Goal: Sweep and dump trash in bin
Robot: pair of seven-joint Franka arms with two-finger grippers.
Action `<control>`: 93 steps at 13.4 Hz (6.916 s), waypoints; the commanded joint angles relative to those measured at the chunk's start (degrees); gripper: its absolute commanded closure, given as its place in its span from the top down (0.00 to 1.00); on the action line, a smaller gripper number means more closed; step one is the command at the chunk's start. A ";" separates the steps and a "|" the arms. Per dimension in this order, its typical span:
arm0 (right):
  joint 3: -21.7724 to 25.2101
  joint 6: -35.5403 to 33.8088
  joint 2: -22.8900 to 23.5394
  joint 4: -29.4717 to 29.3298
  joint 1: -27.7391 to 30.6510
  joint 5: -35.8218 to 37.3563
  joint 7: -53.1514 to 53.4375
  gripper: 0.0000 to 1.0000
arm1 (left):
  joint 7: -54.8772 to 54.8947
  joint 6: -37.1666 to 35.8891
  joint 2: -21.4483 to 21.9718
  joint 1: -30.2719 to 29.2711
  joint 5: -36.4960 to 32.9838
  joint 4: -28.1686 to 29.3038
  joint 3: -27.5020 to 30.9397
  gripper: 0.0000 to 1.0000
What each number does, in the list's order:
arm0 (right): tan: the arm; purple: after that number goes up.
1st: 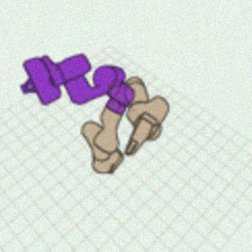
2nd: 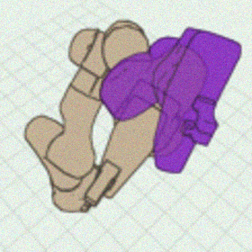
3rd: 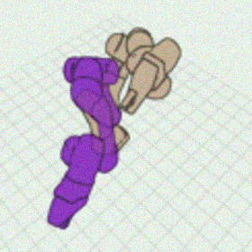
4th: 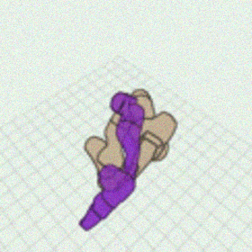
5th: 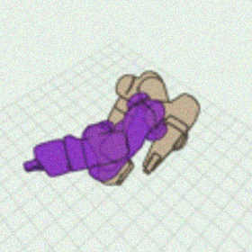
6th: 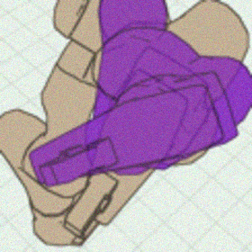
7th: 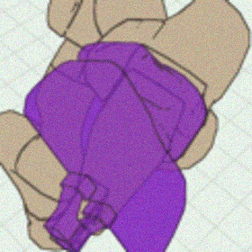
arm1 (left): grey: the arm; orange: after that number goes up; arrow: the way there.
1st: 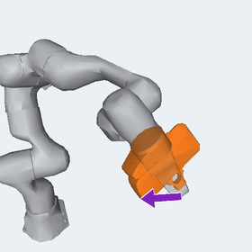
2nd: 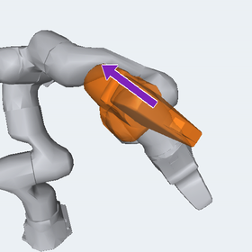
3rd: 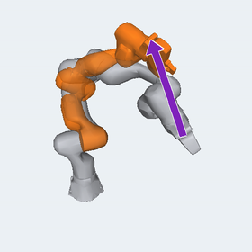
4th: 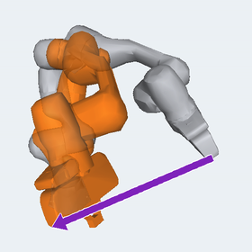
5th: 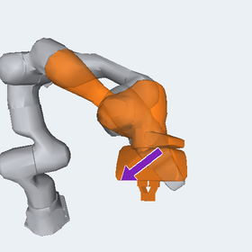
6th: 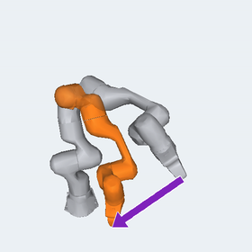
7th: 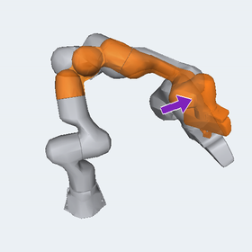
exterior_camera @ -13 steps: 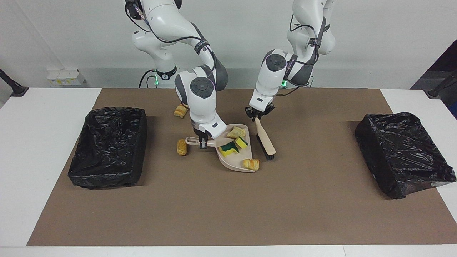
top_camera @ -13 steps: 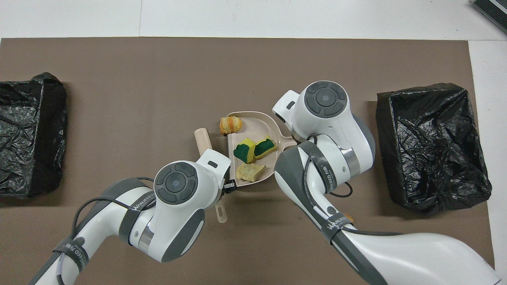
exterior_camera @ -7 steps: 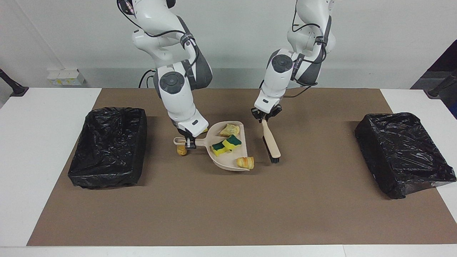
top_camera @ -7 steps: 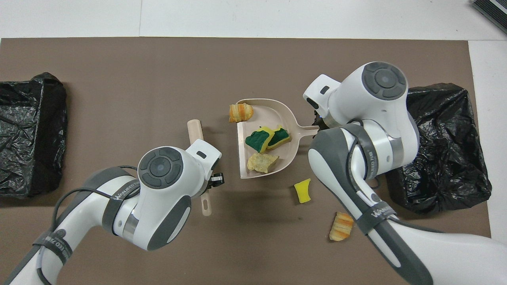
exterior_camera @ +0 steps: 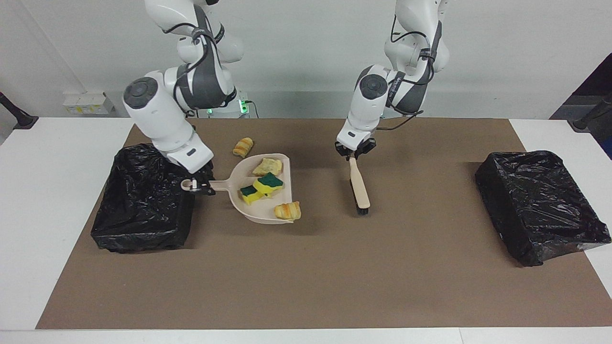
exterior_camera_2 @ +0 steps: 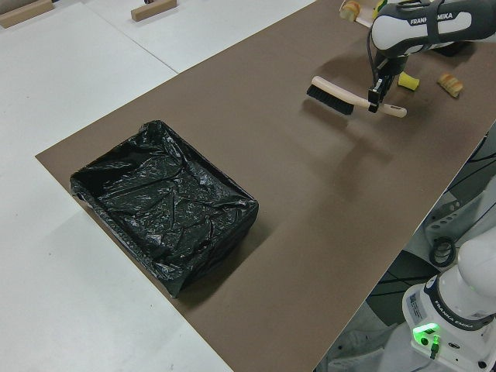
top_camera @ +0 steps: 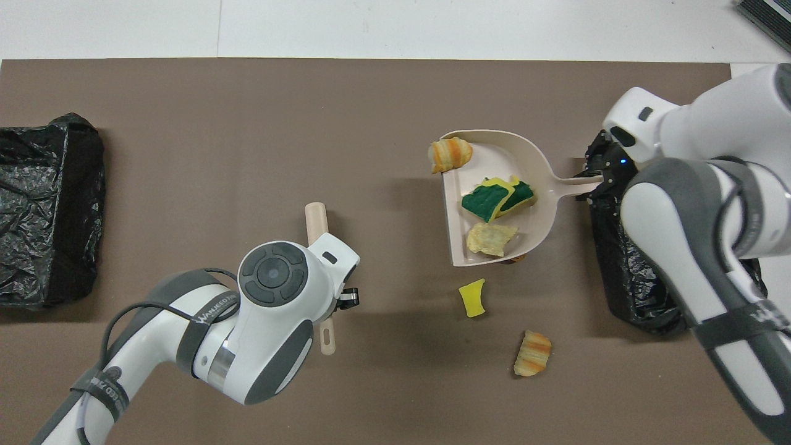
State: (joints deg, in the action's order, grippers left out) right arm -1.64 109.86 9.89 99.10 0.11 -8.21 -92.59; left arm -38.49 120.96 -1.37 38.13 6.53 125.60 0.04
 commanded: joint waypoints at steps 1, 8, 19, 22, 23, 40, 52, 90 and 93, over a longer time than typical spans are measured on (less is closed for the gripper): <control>-0.73 -2.01 -3.82 1.53 5.93 -1.99 -5.65 0.00 | -3.69 0.41 5.58 5.44 3.40 6.04 0.57 0.00; -0.03 0.09 -4.35 1.18 23.25 3.43 -22.10 0.00 | -16.70 9.20 15.51 17.49 3.49 19.33 0.48 0.00; -0.29 6.49 -10.22 10.12 23.02 35.07 3.62 0.00 | -16.44 9.92 14.91 14.19 3.49 20.58 0.92 1.00; -0.38 4.68 -14.80 15.32 15.55 47.64 17.67 0.00 | -16.01 5.53 14.65 5.58 3.32 14.79 1.01 1.00; -0.29 3.62 -14.98 15.42 13.79 49.06 19.45 0.00 | -14.70 4.73 13.77 3.03 2.80 12.59 1.01 1.00; -1.08 -6.58 -15.95 7.43 7.27 58.76 19.29 0.00 | 42.97 -16.17 -3.11 -30.91 -3.27 -23.27 1.27 1.00; -9.68 -15.20 -11.12 -1.36 7.18 29.50 51.94 0.00 | 37.61 -24.46 5.51 -32.68 -4.06 -25.05 1.19 1.00; -12.77 5.98 25.28 -25.27 -23.94 16.11 140.13 0.99 | 37.70 -23.84 5.50 -32.85 -4.06 -26.72 1.36 1.00; -12.77 4.94 18.88 -24.13 -17.62 15.77 139.62 1.00 | 37.70 -23.84 5.50 -32.85 -4.06 -26.72 1.36 1.00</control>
State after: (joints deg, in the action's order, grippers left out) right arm -14.07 115.08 33.88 72.04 -21.10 8.88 46.51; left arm -0.17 96.83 3.59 5.68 3.42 98.67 1.69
